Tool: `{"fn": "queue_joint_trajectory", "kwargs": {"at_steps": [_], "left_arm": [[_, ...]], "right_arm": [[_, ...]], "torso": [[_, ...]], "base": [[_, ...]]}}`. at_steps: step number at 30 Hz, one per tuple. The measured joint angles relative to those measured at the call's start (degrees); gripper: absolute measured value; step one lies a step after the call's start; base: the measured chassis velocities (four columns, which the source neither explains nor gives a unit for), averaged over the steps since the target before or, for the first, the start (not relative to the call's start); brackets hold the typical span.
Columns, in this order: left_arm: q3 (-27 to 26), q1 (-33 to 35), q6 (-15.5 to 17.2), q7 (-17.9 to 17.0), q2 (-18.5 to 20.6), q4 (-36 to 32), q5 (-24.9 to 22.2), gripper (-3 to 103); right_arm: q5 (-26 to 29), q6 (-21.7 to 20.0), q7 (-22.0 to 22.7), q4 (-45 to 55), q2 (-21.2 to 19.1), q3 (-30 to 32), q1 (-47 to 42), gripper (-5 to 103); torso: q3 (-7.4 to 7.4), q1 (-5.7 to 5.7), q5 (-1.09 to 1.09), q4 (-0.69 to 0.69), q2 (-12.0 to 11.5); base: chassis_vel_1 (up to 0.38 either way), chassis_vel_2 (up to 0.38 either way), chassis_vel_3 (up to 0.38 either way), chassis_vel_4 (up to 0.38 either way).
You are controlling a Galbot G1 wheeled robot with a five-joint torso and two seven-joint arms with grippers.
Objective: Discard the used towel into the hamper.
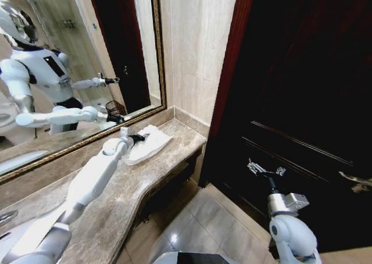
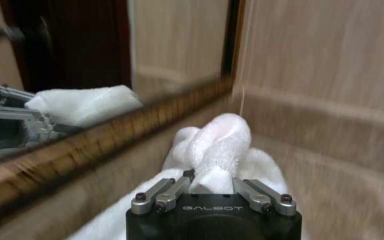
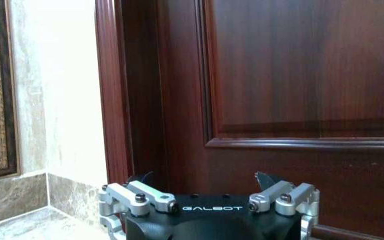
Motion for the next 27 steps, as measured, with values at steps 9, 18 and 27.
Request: {"fn": "queue_joint_trajectory", "kwargs": {"at_steps": [9, 18, 27], "left_arm": [[-11.88, 18.74, -5.43, -8.64, 1.52, -24.31, -3.24, 9], [-19.59, 25.09, -7.71, -13.99, -0.73, -34.81, -3.15, 9], [-20.53, 30.43, -13.76, -18.69, -3.34, -41.61, 3.19, 9]], "right_arm": [[-0.02, -0.1, 0.19, 1.62, 0.2, -0.28, 0.05, 100], [0.32, 0.24, -0.05, 3.02, 0.54, -0.48, -0.38, 100], [1.67, -1.11, -1.52, 7.45, 0.3, 0.05, -1.83, 100]], "torso": [[-0.01, -0.01, -0.01, 0.01, 0.0], [-0.01, -0.01, -0.04, -0.01, 0.0], [0.0, -0.01, -0.05, -0.01, 0.0]], "base": [[0.0, 0.0, 0.0, 0.0], [0.0, 0.0, 0.0, 0.0], [0.0, 0.0, 0.0, 0.0]]}}
